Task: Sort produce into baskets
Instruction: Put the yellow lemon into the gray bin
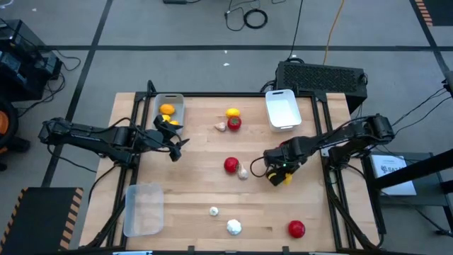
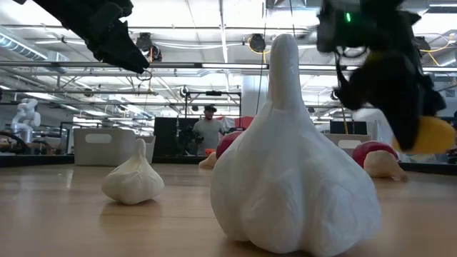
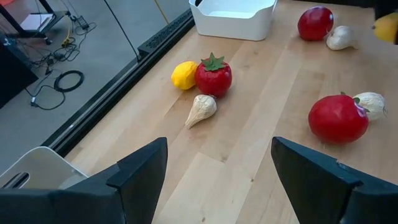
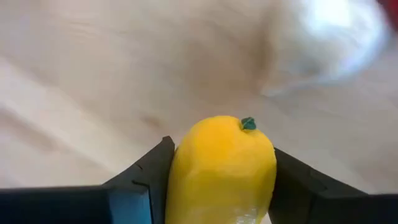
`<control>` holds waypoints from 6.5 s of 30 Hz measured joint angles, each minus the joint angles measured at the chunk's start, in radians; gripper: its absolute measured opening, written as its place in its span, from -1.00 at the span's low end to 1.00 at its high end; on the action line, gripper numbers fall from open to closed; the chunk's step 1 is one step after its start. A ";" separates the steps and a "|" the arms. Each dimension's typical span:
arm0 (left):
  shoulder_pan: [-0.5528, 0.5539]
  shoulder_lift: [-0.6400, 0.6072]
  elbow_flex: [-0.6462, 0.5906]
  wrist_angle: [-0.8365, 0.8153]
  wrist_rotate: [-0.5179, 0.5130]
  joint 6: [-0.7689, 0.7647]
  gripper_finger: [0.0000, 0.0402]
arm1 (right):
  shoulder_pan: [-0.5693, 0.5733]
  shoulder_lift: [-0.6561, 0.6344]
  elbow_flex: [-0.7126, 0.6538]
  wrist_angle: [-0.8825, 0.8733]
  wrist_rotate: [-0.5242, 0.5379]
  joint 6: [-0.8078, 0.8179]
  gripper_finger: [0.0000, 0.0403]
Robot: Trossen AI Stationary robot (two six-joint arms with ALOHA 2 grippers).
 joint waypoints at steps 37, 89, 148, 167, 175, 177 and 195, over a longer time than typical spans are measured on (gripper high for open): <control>0.175 -0.002 0.000 -0.412 -0.459 -0.244 0.47 | -0.383 0.912 0.967 1.381 0.309 -0.826 -0.07; 0.215 -0.002 0.000 -0.410 -0.412 -0.242 0.47 | -0.448 0.849 1.446 0.058 0.266 -0.848 0.27; 0.632 1.287 1.018 -0.071 0.645 0.143 0.47 | 0.018 -0.259 -0.380 1.102 0.553 -0.922 0.27; 0.635 1.378 1.096 -0.265 0.646 0.237 0.47 | -0.006 -0.262 -0.380 1.188 0.552 -0.990 0.27; 0.634 1.378 1.096 -0.230 0.647 0.332 0.47 | -0.034 -0.262 -0.380 1.253 0.550 -1.069 0.27; 0.634 1.378 1.096 -0.235 0.648 0.344 0.47 | -0.041 -0.262 -0.380 1.258 0.549 -1.084 0.27; 0.599 1.384 1.095 -0.236 0.651 0.469 0.47 | -0.094 -0.262 -0.380 1.269 0.549 -1.097 0.27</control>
